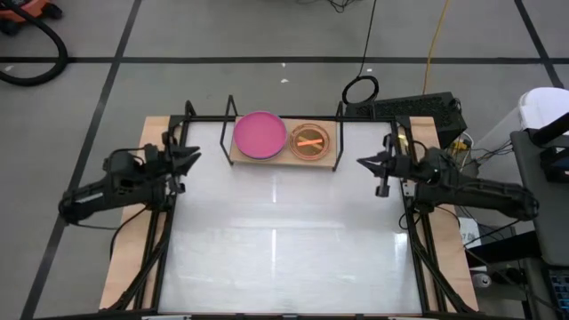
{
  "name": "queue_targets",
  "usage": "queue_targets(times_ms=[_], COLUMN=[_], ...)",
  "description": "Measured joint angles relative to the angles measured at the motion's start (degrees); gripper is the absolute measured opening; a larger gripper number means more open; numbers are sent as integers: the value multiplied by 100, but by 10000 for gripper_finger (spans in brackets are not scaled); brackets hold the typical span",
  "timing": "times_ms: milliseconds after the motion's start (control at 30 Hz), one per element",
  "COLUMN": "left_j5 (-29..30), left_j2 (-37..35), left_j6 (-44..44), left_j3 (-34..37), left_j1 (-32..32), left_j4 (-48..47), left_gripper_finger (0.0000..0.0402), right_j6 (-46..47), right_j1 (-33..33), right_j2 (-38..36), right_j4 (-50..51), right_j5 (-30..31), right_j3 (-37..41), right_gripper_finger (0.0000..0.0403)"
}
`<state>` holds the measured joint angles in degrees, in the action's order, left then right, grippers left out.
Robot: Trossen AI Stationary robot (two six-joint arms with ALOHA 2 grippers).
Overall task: Place and stack plates onto a shelf
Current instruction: Return to Home Position
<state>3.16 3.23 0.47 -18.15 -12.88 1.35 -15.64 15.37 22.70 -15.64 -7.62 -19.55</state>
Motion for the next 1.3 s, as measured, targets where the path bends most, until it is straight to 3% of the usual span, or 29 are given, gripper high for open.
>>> queue_targets(times_ms=[367,533,767,1133,1300], left_j5=[-10,-11,-15,-317,-317], left_j2=[-195,-308,-302,-302,-305], left_j6=[-98,56,48,-273,-311], left_j3=[0,2,7,468,899], left_j1=[-164,-164,-164,-162,-162], left_j4=[-1039,-1417,-1757,-1439,-810], left_gripper_finger=[92,92,92,92,92], right_j6=[558,579,608,769,924], right_j1=[1,1,1,3,3], right_j2=[-567,-1150,-1854,-1902,-1896], right_j4=[65,253,1137,896,30], right_j5=[11,35,513,610,608], right_j3=[590,592,668,1373,1799], right_gripper_finger=[1,0,0,0,0])
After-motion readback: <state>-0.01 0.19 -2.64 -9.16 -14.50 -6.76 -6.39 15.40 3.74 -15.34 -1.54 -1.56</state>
